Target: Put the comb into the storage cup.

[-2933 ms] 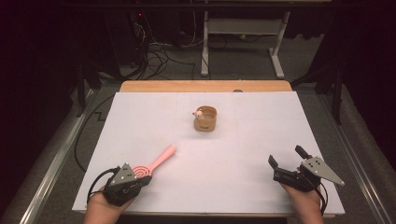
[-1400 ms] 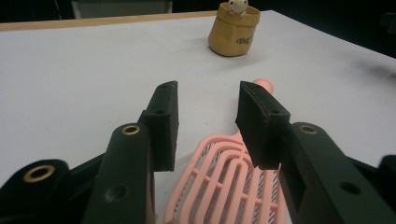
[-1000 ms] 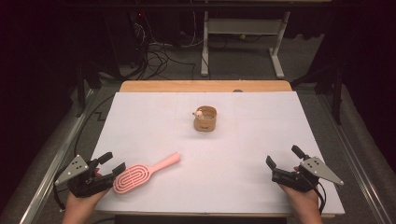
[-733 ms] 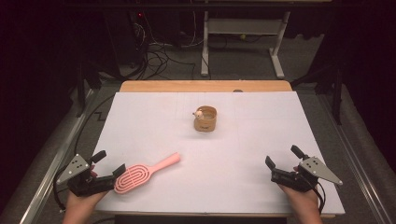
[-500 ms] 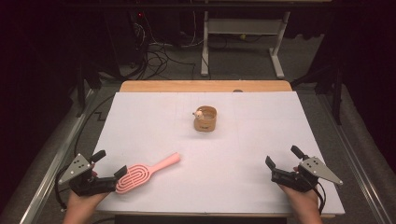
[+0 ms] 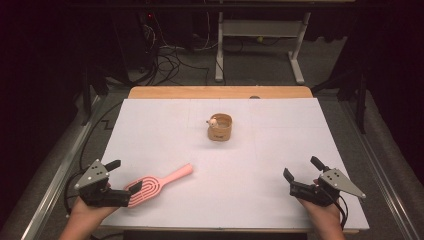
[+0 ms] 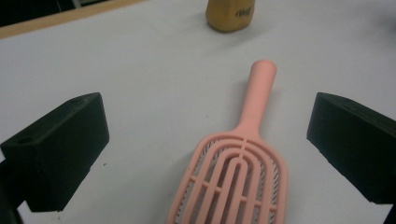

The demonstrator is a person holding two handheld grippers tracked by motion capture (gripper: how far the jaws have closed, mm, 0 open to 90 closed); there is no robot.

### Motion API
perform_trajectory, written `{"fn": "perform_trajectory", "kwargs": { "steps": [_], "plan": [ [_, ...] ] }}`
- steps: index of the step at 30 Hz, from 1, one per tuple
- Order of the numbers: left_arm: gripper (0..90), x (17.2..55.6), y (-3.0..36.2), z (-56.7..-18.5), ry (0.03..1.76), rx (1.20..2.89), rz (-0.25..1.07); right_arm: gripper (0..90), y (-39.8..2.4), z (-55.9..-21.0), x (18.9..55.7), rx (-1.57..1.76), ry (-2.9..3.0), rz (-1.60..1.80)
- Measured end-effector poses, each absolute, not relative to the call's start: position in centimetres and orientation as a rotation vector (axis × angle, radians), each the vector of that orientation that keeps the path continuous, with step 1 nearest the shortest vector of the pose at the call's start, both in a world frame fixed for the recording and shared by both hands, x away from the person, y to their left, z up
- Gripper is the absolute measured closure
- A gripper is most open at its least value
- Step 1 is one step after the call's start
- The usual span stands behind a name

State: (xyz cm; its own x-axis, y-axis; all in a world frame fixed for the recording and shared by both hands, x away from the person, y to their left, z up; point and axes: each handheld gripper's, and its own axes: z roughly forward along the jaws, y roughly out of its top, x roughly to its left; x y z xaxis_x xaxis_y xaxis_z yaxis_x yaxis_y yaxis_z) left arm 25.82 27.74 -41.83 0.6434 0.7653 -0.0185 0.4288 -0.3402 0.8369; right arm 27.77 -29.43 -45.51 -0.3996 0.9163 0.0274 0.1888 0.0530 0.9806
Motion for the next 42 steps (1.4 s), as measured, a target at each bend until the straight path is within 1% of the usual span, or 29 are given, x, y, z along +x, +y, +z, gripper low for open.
{"fn": "perform_trajectory", "kwargs": {
  "steps": [1,2,4,6,12,16,22,25,26,28,42],
  "plan": [
    [0.0,25.8,27.7,-41.8,0.934,1.980,0.482,0.6,-29.5,-45.5,27.7,1.123,1.671,1.397],
    [0.0,26.0,27.3,-42.0,0.930,2.028,0.464,0.6,-29.5,-45.5,27.6,1.122,1.672,1.396],
    [0.0,26.2,27.1,-42.1,0.922,2.065,0.458,0.5,-29.5,-45.4,27.6,1.115,1.672,1.392],
    [0.0,26.3,27.0,-42.0,0.923,2.090,0.473,0.6,-29.5,-45.4,27.5,1.118,1.671,1.396],
    [0.0,26.8,26.7,-41.7,0.919,2.145,0.429,0.6,-29.6,-45.5,27.5,1.116,1.678,1.392],
    [0.0,27.0,26.4,-41.6,0.897,2.197,0.432,0.5,-29.7,-45.4,27.5,1.125,1.672,1.394],
    [0.0,27.1,26.3,-41.6,0.906,2.245,0.367,0.6,-29.7,-45.3,27.3,1.111,1.672,1.401],
    [0.0,27.3,26.1,-41.8,0.900,2.322,0.334,0.6,-29.8,-45.5,27.4,1.120,1.678,1.403],
    [0.0,27.3,26.1,-41.8,0.900,2.322,0.334,0.6,-29.8,-45.5,27.4,1.120,1.678,1.403],
    [0.0,27.6,25.9,-42.0,0.896,2.403,0.312,0.6,-29.7,-45.5,27.5,1.119,1.686,1.400],
    [0.0,28.6,24.1,-42.9,0.822,2.618,0.244,0.6,-29.6,-45.6,27.5,1.118,1.693,1.402]
  ]
}}
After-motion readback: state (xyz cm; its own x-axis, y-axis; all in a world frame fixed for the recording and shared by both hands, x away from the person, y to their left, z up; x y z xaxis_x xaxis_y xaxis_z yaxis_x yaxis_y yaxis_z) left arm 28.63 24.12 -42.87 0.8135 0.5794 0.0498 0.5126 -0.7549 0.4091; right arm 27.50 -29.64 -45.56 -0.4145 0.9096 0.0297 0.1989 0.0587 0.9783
